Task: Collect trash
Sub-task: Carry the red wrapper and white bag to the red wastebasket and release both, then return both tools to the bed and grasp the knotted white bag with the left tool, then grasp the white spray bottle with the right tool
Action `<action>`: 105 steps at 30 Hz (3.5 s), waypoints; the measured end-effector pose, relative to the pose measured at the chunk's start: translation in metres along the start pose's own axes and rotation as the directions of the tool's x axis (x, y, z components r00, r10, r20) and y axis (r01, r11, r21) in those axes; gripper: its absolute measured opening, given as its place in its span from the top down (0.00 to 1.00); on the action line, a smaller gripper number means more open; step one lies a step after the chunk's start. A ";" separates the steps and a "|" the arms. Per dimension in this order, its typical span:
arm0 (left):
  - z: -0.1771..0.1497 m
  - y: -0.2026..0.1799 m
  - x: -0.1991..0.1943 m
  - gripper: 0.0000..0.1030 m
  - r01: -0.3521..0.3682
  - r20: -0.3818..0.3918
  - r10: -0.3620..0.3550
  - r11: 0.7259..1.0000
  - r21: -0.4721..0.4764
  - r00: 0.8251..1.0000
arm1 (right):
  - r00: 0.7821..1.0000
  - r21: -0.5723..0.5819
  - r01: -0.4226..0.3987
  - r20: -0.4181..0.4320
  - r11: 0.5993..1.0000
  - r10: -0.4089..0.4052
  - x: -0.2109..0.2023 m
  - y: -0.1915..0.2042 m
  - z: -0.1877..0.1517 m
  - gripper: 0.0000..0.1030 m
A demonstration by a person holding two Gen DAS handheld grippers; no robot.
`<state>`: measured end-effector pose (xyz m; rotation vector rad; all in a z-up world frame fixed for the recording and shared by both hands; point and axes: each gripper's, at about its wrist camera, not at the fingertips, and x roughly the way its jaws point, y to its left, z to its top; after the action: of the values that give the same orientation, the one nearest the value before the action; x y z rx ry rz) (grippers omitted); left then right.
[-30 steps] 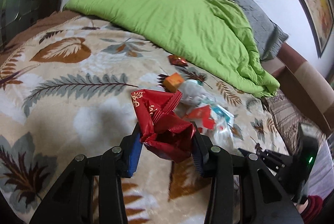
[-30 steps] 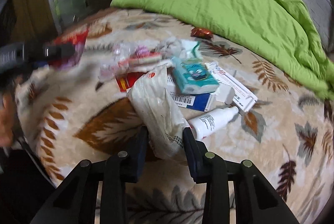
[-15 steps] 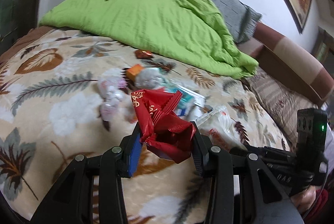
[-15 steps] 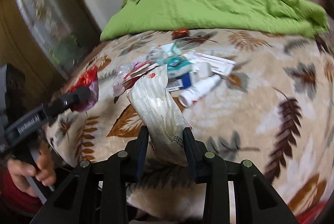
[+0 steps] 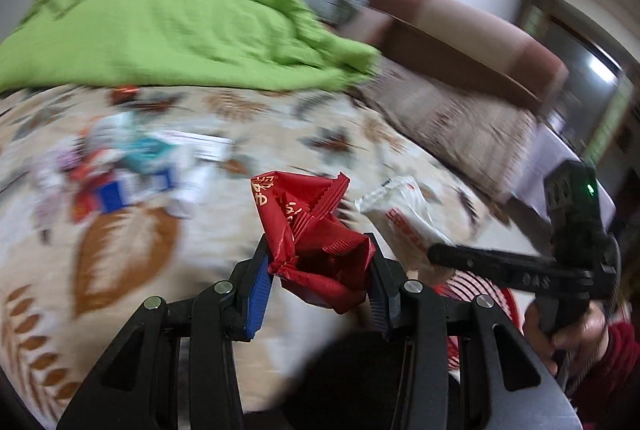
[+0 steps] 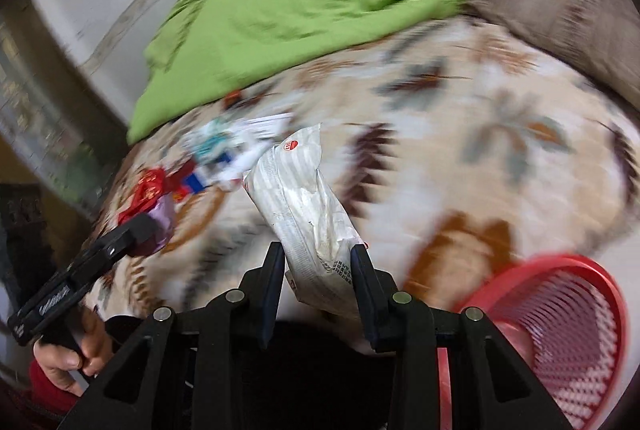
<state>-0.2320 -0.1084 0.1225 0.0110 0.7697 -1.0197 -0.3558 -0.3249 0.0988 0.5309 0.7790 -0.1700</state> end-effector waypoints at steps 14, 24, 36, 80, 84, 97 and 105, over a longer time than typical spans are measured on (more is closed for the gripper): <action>-0.040 -0.174 0.092 0.59 0.346 -0.333 -0.279 0.924 0.163 0.901 | 0.971 0.259 0.233 -0.006 0.937 -0.240 -0.094 -0.128 -0.066 0.60; -0.039 -0.176 0.100 0.42 0.351 -0.361 -0.296 0.931 0.098 0.885 | 0.957 0.267 0.273 0.022 0.924 -0.290 -0.103 -0.136 -0.063 0.57; -0.031 -0.163 0.099 0.32 0.377 -0.351 -0.341 0.926 0.037 0.872 | 0.938 0.234 0.287 0.130 0.929 -0.322 -0.121 -0.112 -0.031 0.52; 0.035 0.286 -0.006 0.29 -0.325 -0.096 0.336 0.737 -0.592 0.937 | 0.991 -0.101 -0.078 -0.118 0.992 0.066 0.118 0.103 0.028 0.41; 0.036 0.295 0.020 0.39 -0.339 -0.123 0.335 0.730 -0.593 0.934 | 0.991 -0.089 -0.075 -0.119 0.993 0.064 0.124 0.102 0.038 0.41; 0.022 0.289 0.005 0.66 -0.382 -0.090 0.396 0.764 -0.521 0.914 | 0.980 0.049 -0.076 -0.179 0.996 0.083 0.206 0.122 0.083 0.41; 0.016 0.253 -0.030 0.66 -0.390 -0.002 0.439 0.796 -0.462 0.898 | 0.973 0.054 -0.009 -0.229 0.999 0.022 0.253 0.133 0.091 0.48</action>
<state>-0.0371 0.0472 0.0670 -0.2660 0.8470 -0.3981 -0.0760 -0.2459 0.0260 0.6134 0.9978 -0.1158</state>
